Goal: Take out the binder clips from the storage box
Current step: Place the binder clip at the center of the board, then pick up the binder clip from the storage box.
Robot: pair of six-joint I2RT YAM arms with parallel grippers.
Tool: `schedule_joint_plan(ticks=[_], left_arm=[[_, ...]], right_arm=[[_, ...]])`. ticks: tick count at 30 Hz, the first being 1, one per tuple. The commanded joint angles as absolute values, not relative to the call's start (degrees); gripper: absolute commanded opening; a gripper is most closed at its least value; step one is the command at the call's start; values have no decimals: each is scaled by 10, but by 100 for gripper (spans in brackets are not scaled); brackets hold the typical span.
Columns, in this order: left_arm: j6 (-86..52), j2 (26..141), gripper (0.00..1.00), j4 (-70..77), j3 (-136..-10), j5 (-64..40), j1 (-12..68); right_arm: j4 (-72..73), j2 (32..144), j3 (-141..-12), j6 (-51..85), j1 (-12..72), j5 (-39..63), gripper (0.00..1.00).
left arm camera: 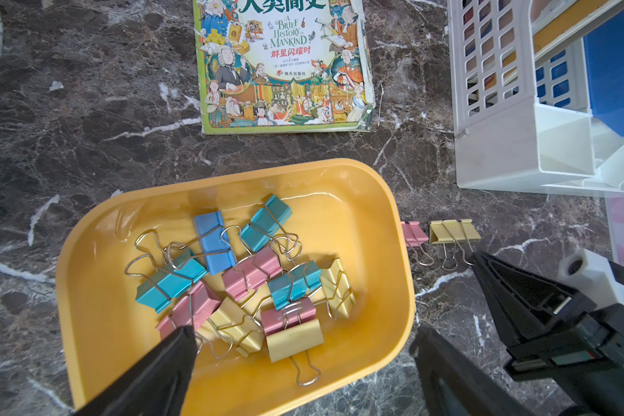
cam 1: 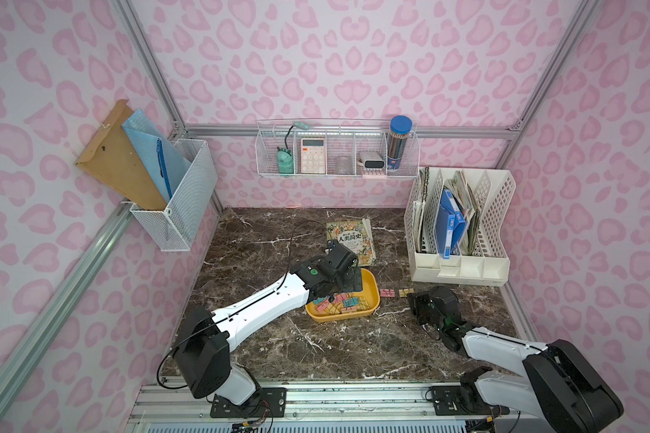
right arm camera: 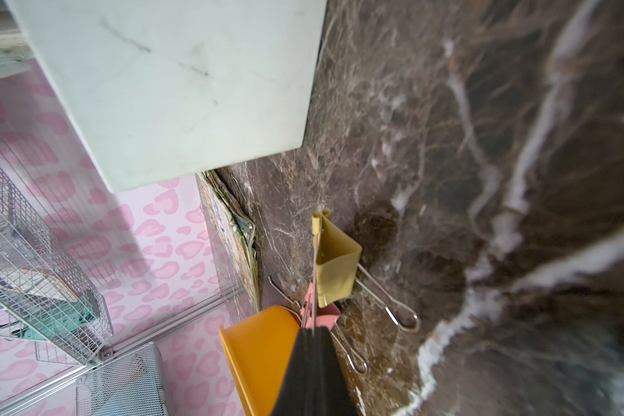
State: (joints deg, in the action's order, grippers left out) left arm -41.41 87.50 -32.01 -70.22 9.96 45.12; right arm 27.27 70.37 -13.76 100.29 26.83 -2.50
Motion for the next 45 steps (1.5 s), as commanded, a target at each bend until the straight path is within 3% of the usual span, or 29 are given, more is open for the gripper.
schedule_joint_plan(ticks=[1, 7, 14, 18, 24, 27, 30, 35, 40, 45], left_arm=[[-411, 870, 99, -323, -699, 106, 451], [-411, 870, 99, -324, -698, 108, 451], [-410, 874, 99, -325, -699, 107, 451], [-410, 870, 99, -328, -698, 112, 451], [-415, 853, 99, -333, -690, 135, 451], [-435, 831, 99, -335, -672, 177, 450], [-443, 804, 98, -337, -652, 216, 444], [-462, 757, 98, -351, -623, 237, 411], [-500, 707, 99, -344, -564, 172, 330], [-518, 671, 99, -325, -520, 112, 283]], right_arm=[[243, 718, -138, 1014, 271, -16, 5], [217, 706, -142, 1020, 277, -33, 8], [208, 683, -132, 1013, 277, -38, 26], [182, 656, -136, 985, 277, -46, 28], [96, 596, -182, 857, 279, -50, 39], [24, 559, -224, 787, 291, -101, 40], [23, 549, -281, 665, 298, -90, 40], [32, 612, -374, 520, 343, -5, 40], [8, 728, -467, 459, 427, 33, 40], [-82, 845, -568, 463, 490, -15, 38]])
